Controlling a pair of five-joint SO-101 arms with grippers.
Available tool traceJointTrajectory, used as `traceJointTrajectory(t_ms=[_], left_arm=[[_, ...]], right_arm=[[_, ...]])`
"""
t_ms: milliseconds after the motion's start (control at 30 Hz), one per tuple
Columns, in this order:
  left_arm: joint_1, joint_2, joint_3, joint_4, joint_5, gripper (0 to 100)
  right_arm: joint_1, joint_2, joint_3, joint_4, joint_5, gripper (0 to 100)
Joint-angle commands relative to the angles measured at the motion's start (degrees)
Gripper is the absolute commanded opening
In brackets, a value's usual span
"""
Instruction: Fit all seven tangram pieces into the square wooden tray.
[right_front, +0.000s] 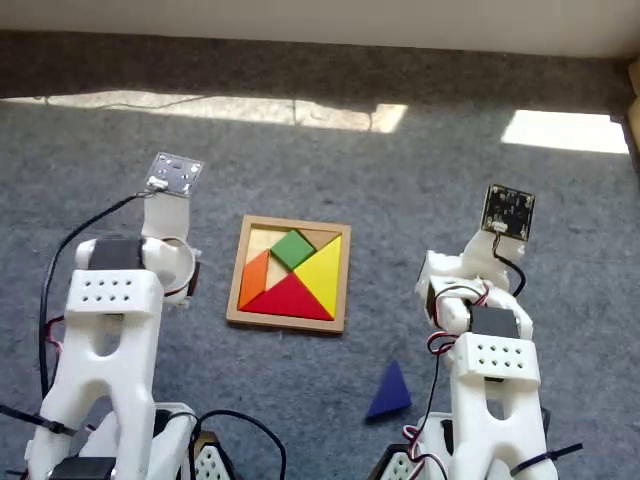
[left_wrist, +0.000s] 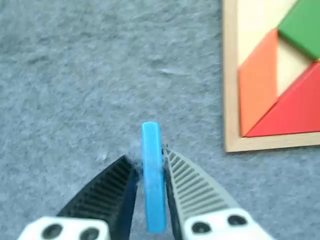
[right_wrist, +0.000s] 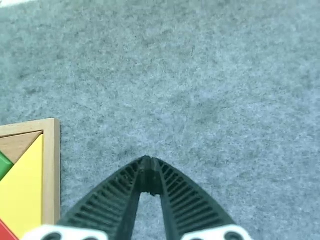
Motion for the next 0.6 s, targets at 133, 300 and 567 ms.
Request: traceJointTrajectory(t_ms=[133,300,567], left_arm=[[15.87,-1.89,-2.86,-10.73,17.14,1],[24.92,-1.89,-2.86,-14.86,22.86,1],[31.69,-1.89,3.21,-25.41,28.13,1]], right_arm=[[0.57,-1.1,-0.4,-1.27,0.7,0.7],[0.57,-1.1,-0.4,-1.27,0.7,0.7],[0.57,-1.1,-0.4,-1.27,0.79,0.7]])
